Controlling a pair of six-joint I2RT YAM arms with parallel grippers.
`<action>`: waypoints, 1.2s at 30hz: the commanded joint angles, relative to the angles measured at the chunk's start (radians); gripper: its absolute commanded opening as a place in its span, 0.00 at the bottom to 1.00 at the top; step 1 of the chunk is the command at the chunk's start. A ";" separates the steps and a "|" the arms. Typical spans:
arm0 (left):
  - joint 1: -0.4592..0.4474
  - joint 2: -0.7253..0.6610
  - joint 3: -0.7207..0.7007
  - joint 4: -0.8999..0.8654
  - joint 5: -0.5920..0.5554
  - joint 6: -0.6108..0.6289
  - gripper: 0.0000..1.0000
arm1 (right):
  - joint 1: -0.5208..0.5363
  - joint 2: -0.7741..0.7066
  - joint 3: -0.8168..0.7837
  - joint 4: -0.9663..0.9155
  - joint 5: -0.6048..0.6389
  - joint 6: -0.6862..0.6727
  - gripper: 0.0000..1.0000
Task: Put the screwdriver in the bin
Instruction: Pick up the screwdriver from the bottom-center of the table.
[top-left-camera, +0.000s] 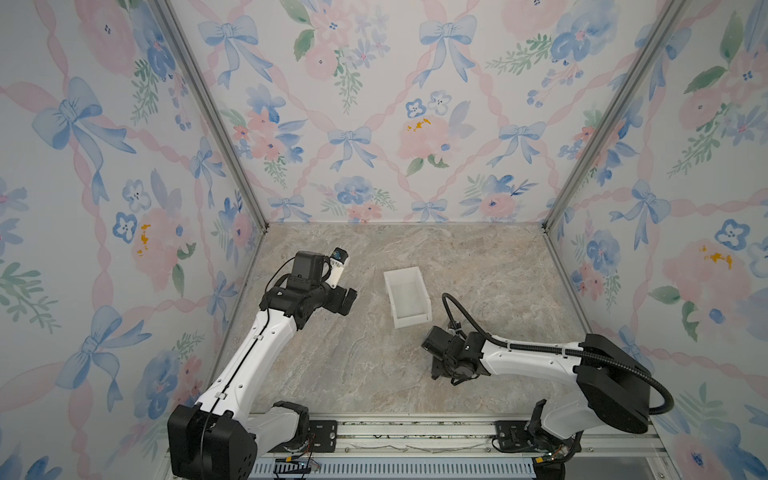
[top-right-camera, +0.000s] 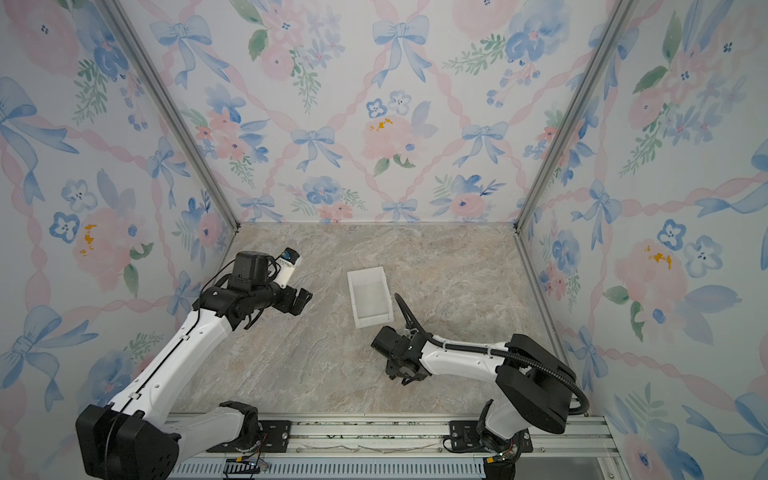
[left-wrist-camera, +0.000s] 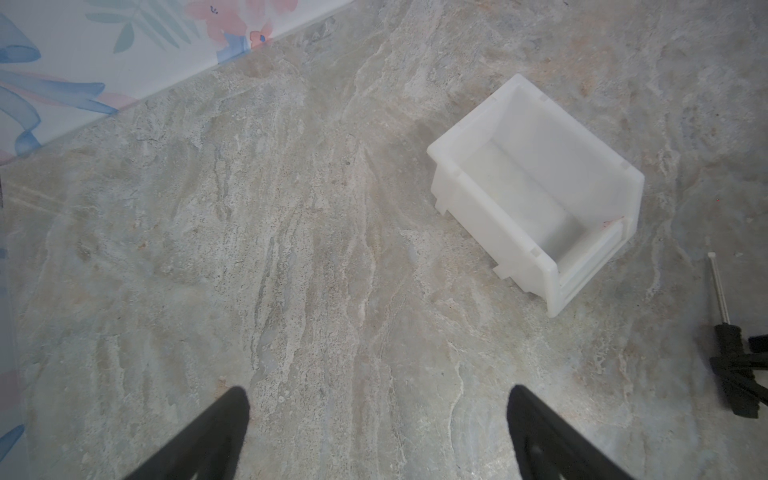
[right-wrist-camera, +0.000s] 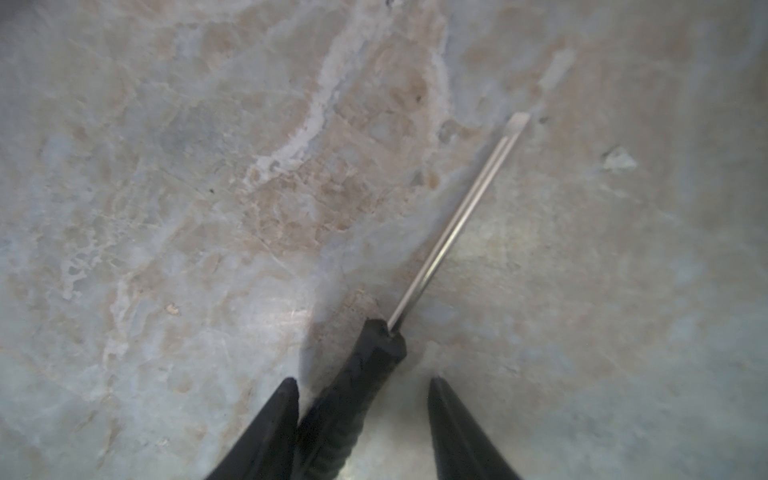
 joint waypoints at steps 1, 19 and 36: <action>-0.004 -0.013 0.028 -0.025 0.012 -0.009 0.98 | -0.007 -0.006 -0.004 -0.055 -0.002 -0.019 0.45; -0.005 0.013 0.042 -0.032 0.002 -0.014 0.98 | 0.000 -0.031 -0.048 -0.018 -0.020 -0.065 0.23; -0.005 0.064 0.064 -0.039 0.026 0.014 0.98 | -0.044 -0.160 -0.050 -0.029 -0.073 -0.168 0.16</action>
